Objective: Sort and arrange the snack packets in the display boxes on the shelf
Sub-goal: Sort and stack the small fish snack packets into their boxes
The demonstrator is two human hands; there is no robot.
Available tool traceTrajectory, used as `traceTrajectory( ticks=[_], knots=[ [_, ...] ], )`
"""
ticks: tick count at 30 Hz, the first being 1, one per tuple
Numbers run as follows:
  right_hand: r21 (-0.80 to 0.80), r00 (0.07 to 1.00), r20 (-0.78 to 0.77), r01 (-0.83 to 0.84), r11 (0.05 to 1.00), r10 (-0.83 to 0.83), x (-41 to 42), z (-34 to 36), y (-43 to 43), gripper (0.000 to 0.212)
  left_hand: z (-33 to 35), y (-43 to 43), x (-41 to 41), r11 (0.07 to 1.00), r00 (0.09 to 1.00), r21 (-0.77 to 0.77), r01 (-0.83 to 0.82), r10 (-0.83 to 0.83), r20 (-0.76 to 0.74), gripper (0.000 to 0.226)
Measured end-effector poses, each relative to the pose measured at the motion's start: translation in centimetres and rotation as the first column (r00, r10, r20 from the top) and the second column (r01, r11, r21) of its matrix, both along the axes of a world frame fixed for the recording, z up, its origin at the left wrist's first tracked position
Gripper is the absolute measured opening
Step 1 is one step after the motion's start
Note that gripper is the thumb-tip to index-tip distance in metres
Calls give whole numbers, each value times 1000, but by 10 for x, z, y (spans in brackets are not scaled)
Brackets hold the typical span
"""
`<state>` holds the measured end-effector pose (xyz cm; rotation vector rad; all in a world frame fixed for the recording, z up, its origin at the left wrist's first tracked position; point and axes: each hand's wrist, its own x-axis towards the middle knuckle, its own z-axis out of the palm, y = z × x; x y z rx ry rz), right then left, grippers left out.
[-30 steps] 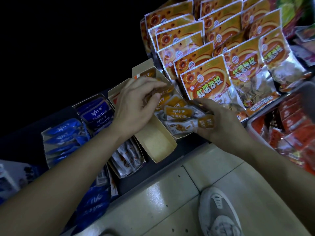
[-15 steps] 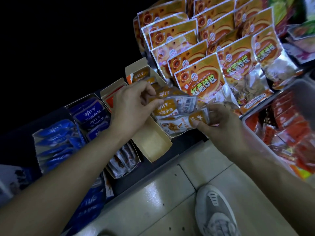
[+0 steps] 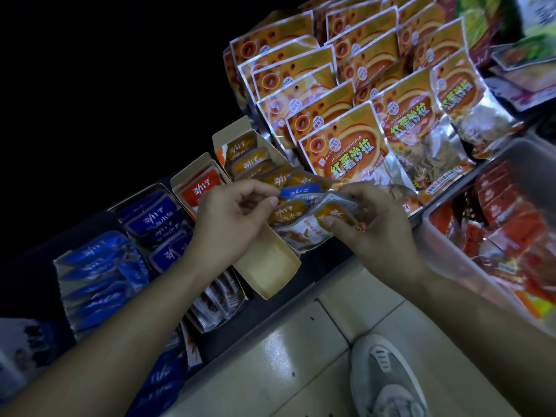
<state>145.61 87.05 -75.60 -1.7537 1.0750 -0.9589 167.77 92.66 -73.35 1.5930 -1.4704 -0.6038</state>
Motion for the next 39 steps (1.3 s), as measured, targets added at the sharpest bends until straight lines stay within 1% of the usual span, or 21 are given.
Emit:
traceTrajectory(
  ticks=[1,3,5,7,9,11,14,16,17,19,21,24,26,27,28,30,32,35,37,39],
  knots=[
    [-28,999,-45,-4,1000,2,0,-1,-1,30,0,-1,-1,1000,1000,-5,-2,2,17,9],
    [-80,990,-140,-41,996,29,0,-2,-3,32,0,-4,-2,1000,997,-25,-7,9,79,12],
    [-171,965,-261,-77,982,30,1,-4,-4,38,1,-11,0,999,982,-40,-19,26,188,9],
    [-236,939,-345,-78,969,-9,3,-4,-4,38,4,-18,3,1000,965,14,-26,21,260,22],
    [-251,930,-368,-85,964,-14,3,-4,-4,37,7,-24,5,995,967,101,-25,-2,254,26],
    [-249,927,-375,-94,964,-6,3,-5,-3,35,11,-29,4,990,958,135,-39,-1,286,17],
    [-237,929,-370,-74,969,-20,2,-7,0,39,14,-29,1,990,944,124,-64,20,329,6],
    [-230,936,-350,-39,972,-46,4,-8,4,48,14,-23,1,992,941,68,-104,76,330,4],
    [-215,941,-334,-20,976,-54,5,-8,7,53,14,-18,1,991,947,28,-134,120,298,5],
    [-195,951,-299,14,981,-73,8,-7,10,65,17,-7,3,981,967,-25,-194,196,163,7],
    [-205,949,-297,49,978,-110,12,-5,12,73,23,10,7,961,961,-64,-269,272,54,8],
    [-322,922,-334,83,943,-195,18,0,19,77,36,40,18,911,919,-119,-394,387,-81,3],
    [-419,893,-374,79,905,-251,24,4,26,73,44,60,28,868,870,-115,-483,460,-178,10],
    [-441,890,-377,71,895,-257,27,6,32,71,48,70,33,843,840,-107,-527,497,-219,13],
    [-447,899,-366,57,893,-241,32,8,38,68,51,79,38,820,812,-99,-563,527,-253,15],
    [-433,928,-339,-9,901,-154,41,10,52,61,54,98,45,794,776,-69,-603,565,-280,15],
    [-402,936,-349,-116,908,-35,52,8,66,55,54,118,48,780,759,-21,-626,603,-244,15],
    [-324,919,-367,-270,907,143,67,0,83,50,55,141,53,747,733,11,-664,654,-187,15],
    [-271,913,-341,-325,906,225,80,0,88,51,55,151,59,735,726,9,-678,671,-148,17],
    [-238,912,-308,-349,906,270,94,4,89,54,55,157,64,740,733,17,-673,670,-120,20]
  ],
)
